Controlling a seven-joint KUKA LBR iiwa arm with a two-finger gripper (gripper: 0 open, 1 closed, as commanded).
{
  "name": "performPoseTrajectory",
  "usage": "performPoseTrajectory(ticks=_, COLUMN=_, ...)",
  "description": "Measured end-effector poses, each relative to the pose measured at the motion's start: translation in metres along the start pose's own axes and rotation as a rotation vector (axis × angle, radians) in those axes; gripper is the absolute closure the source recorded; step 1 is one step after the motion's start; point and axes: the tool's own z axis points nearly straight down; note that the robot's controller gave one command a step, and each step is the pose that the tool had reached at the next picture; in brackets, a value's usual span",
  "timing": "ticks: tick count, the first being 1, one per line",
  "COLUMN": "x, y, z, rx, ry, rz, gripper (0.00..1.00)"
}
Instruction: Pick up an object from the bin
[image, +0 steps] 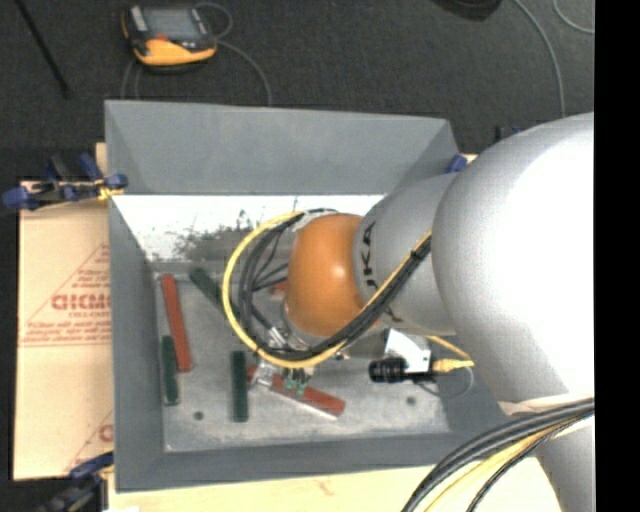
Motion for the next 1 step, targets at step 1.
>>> performPoseTrajectory(ticks=1, x=0.0000, y=0.0000, z=0.0000, rx=0.000, ry=0.000, rz=0.001, gripper=1.00)
